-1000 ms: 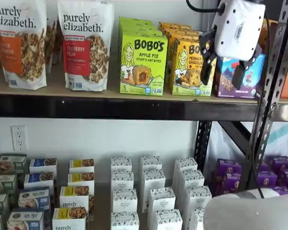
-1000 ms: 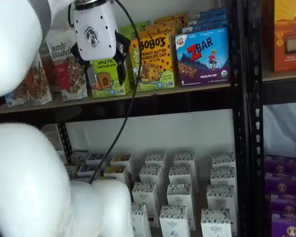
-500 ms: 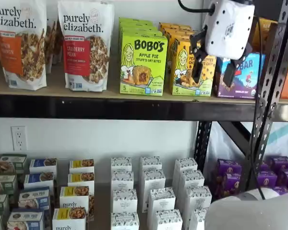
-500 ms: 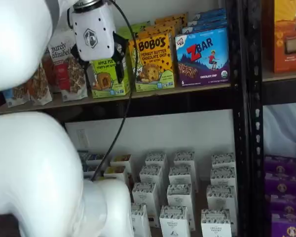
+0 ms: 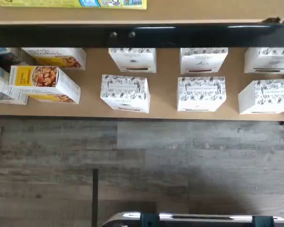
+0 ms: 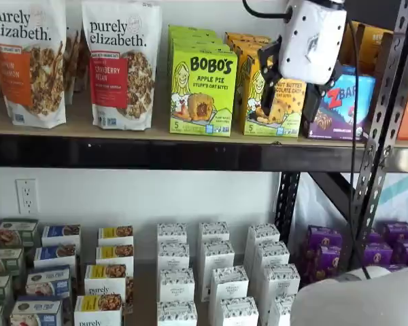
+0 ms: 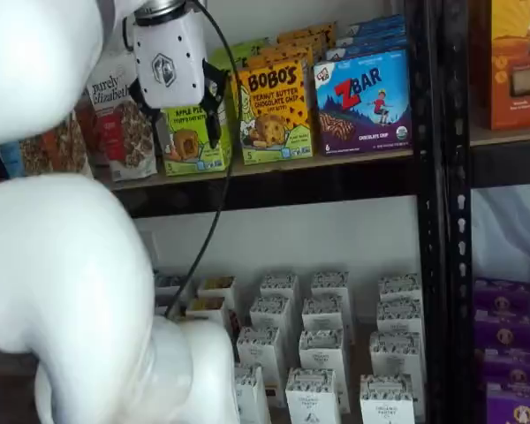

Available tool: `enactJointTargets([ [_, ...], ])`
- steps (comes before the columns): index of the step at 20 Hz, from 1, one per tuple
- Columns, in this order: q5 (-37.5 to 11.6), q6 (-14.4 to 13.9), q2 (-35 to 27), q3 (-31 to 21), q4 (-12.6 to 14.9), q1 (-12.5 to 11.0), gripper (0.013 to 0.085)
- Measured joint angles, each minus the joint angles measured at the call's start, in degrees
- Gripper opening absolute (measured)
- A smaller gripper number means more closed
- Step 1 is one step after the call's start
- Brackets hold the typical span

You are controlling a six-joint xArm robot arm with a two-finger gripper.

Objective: Pick the green box on the top shelf, the fourth from the left

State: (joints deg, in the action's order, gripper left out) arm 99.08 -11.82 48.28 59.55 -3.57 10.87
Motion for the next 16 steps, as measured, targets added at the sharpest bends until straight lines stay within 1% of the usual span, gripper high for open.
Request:
enactJointTargets([
  [5,-2.11,-2.07,-1.4,0.06,2.96,2.65,0.085],
  [11,-4.18,-3.83,-3.51,0.95,4.2,4.55,0.085],
  [13,-5.06,-4.9,-4.24,1.34,5.26,5.74,0.085],
  [16,-5.81,-6.28,-5.56,2.21,6.11,7.18,0.085],
])
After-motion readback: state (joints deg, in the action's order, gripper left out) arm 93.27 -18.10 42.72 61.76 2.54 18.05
